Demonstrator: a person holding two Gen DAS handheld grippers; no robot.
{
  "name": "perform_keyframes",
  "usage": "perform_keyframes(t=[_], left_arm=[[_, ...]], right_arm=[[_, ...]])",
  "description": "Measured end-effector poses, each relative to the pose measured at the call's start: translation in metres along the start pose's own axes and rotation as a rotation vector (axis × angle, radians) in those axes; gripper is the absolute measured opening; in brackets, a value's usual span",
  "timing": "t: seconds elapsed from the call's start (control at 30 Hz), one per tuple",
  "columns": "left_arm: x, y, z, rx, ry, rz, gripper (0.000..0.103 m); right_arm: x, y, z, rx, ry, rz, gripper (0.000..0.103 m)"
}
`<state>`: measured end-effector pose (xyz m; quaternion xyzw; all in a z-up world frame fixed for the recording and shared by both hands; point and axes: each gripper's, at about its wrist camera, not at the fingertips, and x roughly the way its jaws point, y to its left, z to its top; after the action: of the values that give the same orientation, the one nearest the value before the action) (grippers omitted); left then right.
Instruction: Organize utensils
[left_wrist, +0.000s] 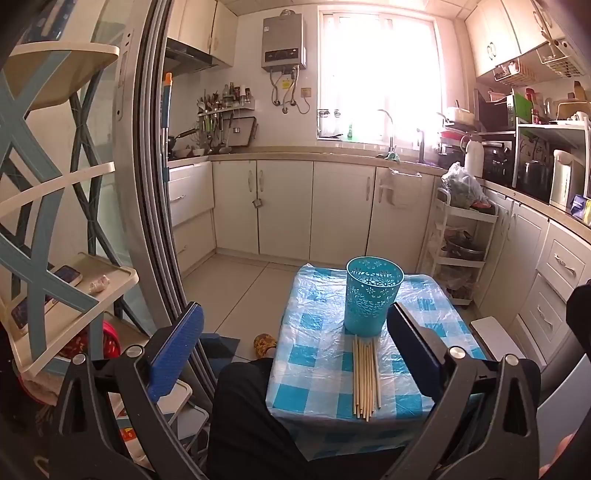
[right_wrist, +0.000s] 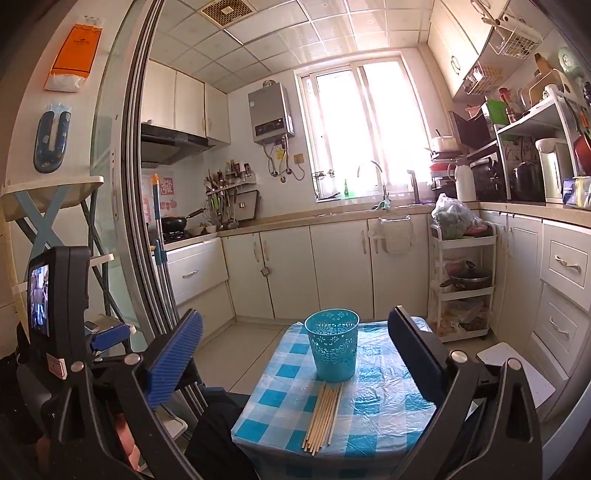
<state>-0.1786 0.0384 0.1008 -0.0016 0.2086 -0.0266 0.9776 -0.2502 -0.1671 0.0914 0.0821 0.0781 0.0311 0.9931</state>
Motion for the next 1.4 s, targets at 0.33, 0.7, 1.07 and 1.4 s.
perform_keyframes(t=[0.33, 0.7, 1.07, 1.4], left_arm=[[-0.0009, -0.0034, -0.0005, -0.001, -0.001, 0.002, 0.095], [-0.0019, -0.0051, -0.0016, -0.004, -0.003, 0.001, 0.095], [-0.0026, -0.0060, -0.0027, -0.005, -0.005, 0.001, 0.095], [-0.0027, -0.0059, -0.0030, -0.006, -0.006, 0.000, 0.095]], right_arm=[[-0.0010, 0.0027, 0.0002, 0.000, 0.005, -0.001, 0.096], [-0.0021, 0.0017, 0.0014, -0.002, 0.009, -0.002, 0.096], [-0.0032, 0.0025, 0.0010, -0.006, 0.012, -0.002, 0.096], [-0.0037, 0.0025, -0.0002, -0.007, 0.015, -0.003, 0.096]])
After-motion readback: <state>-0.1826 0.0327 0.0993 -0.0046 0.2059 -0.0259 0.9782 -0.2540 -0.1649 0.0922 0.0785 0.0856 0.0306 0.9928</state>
